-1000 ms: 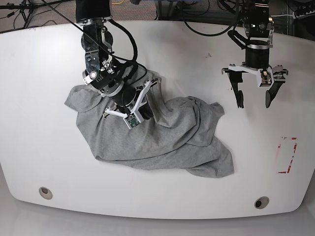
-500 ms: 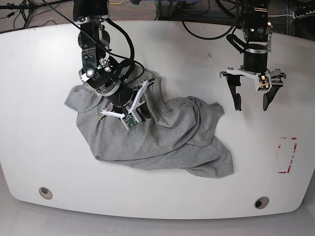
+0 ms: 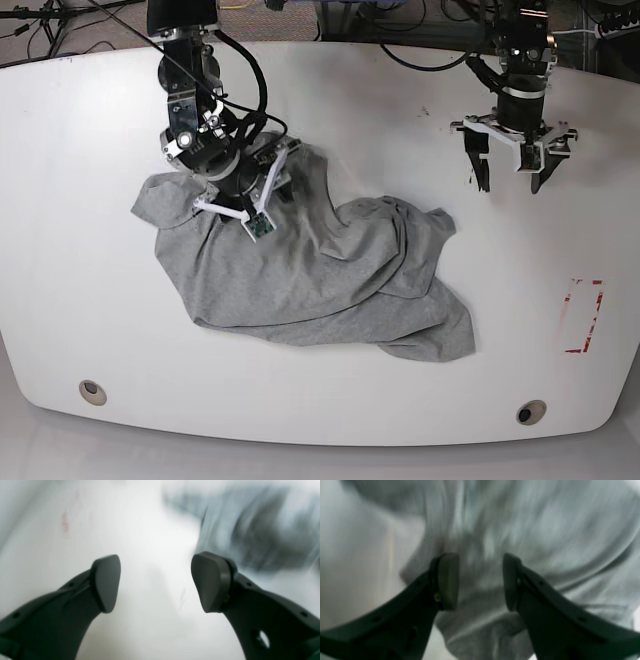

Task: Fold the T-shirt properly
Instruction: 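Lift the pinched fabric with the right gripper away from the shirt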

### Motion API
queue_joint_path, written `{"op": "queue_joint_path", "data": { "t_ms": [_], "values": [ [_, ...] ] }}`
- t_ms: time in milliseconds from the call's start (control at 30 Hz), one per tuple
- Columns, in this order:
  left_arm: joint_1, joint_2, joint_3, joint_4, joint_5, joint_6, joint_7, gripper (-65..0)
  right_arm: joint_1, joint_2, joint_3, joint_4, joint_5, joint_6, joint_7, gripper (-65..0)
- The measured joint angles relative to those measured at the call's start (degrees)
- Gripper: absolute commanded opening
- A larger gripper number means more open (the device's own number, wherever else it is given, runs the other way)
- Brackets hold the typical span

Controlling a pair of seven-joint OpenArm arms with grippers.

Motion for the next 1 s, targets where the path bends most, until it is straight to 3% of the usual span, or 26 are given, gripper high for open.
{"op": "queue_joint_path", "data": {
  "t_ms": [300, 533, 633, 833, 900, 1000],
  "values": [
    [-1.2, 0.0, -0.7, 0.6, 0.0, -0.4, -0.7, -21.1, 1.4, -0.3, 0.0, 1.1, 0.7, 0.0, 3.1, -38.0],
    [-0.8, -0.1, -0.8, 0.6, 0.0, -0.4, -0.3, -20.6, 0.2, -0.4, -0.2, 1.0, 0.7, 0.2, 2.0, -37.1],
    [-1.0, -0.1, -0.8, 0.7, 0.0, -0.4, -0.5, -20.4, -0.1, -0.4, -0.7, 1.3, 0.6, 0.2, 2.2, -31.9],
    [-1.0, -0.1, -1.0, 1.5, 0.0, -0.4, -0.5, -20.3, -0.5, -0.2, -4.5, 1.7, 0.7, 0.2, 3.2, -11.4],
    [-1.0, -0.1, -0.9, 1.5, 0.0, -0.4, -0.5, -20.3, -0.9, -0.5, -5.2, 1.8, 0.7, 0.2, 3.4, -8.6],
    [-1.0, -0.1, -1.0, 1.5, 0.0, -0.4, -0.5, -20.3, -1.7, -0.3, -6.2, 2.0, 0.7, 0.2, 3.7, -10.1]
  ]
}}
